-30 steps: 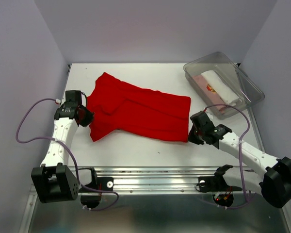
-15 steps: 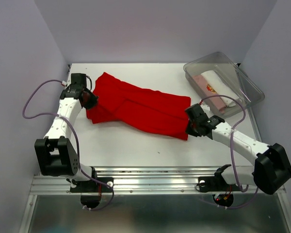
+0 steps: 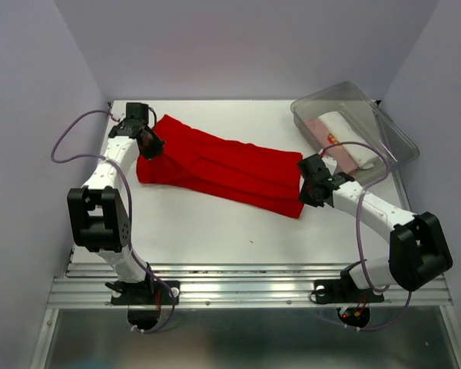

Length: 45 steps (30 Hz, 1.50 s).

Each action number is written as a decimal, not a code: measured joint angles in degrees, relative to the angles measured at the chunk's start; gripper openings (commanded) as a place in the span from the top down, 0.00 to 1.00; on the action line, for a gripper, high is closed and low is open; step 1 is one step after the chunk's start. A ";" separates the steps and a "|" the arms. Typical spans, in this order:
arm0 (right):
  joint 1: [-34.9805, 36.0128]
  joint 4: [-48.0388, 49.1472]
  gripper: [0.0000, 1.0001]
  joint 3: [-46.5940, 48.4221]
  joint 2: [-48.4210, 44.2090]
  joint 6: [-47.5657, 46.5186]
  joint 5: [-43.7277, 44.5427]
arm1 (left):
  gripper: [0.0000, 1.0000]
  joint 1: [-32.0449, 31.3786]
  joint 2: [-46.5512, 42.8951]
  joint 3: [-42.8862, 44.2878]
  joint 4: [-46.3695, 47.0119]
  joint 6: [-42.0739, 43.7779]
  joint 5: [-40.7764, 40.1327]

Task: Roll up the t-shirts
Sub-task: Fold the T-shirt at the center of the board.

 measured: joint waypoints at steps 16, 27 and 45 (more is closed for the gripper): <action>-2.60 4.61 0.83 1.70 6.43 -2.05 0.28 | 0.92 -0.59 9.40 4.24 2.36 2.36 -1.99; -3.72 8.22 0.60 4.11 6.62 -5.33 0.57 | 0.34 -0.59 11.10 5.33 6.93 4.87 -1.49; -3.74 8.17 0.69 -0.20 -1.79 -6.67 -11.45 | 0.32 -1.25 -3.32 -14.40 8.02 9.18 -2.21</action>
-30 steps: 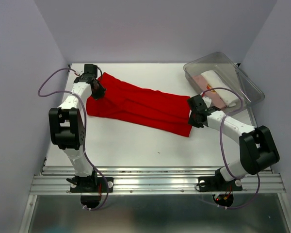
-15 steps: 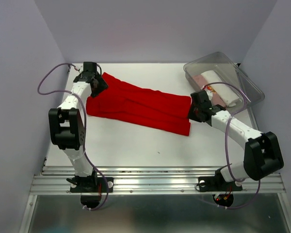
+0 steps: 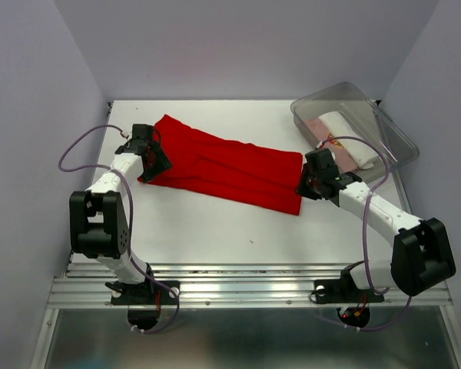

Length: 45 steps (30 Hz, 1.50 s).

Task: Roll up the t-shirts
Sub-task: Fold the T-shirt at the center of the board.

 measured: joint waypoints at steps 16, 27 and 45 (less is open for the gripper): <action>0.00 0.02 0.67 0.02 0.31 0.00 -0.94 | 0.63 0.00 6.40 -1.86 5.07 -0.24 1.20; 0.00 0.02 0.67 0.02 0.35 0.00 -0.96 | 1.00 -1.97 7.45 3.98 4.68 -0.02 1.53; 0.00 -0.09 0.67 0.00 0.35 0.70 -1.18 | 0.36 -13.29 26.29 24.46 4.50 5.05 1.25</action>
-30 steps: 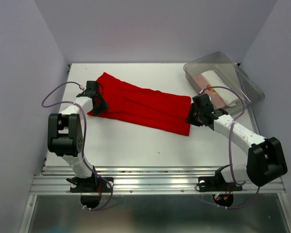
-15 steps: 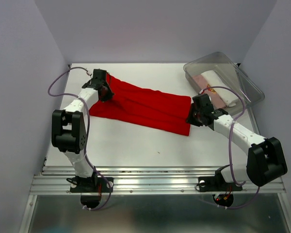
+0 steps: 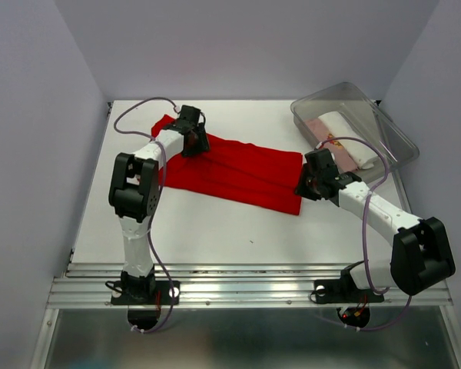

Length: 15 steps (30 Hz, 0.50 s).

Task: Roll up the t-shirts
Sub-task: Fold the T-shirt at the center of the board.

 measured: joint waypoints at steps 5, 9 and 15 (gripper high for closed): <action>0.00 0.00 0.67 0.00 0.00 0.24 -0.24 | 0.35 -0.52 -1.11 2.03 -0.46 2.05 -2.23; 0.00 0.00 0.67 0.00 0.00 0.24 -0.28 | 0.42 -0.17 -5.07 1.92 -1.66 2.43 -4.37; 0.00 0.00 0.67 0.00 0.00 0.26 -0.44 | 0.53 1.49 -12.17 -2.60 -1.77 0.48 -6.54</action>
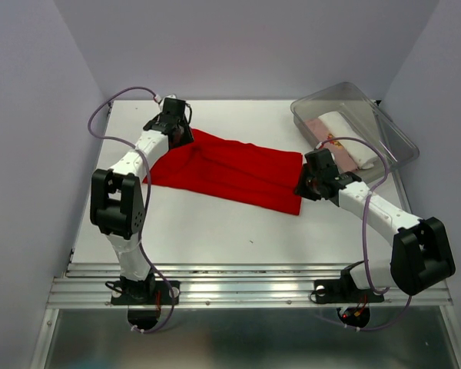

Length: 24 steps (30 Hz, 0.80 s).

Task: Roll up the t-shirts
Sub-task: Fold the T-shirt at the center of the board.

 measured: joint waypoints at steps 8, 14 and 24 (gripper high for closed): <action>0.00 0.02 0.67 -0.50 -0.02 -0.04 -0.44 | 0.52 2.34 0.96 -7.41 -0.48 -1.86 -1.29; 0.00 0.04 0.66 -0.74 -0.02 -0.09 -0.68 | 0.51 2.03 2.27 -8.39 -0.68 -0.76 -3.78; 0.00 0.07 0.66 -0.74 -0.02 -0.09 -1.07 | 0.54 1.97 6.16 -8.39 -1.18 1.33 -5.86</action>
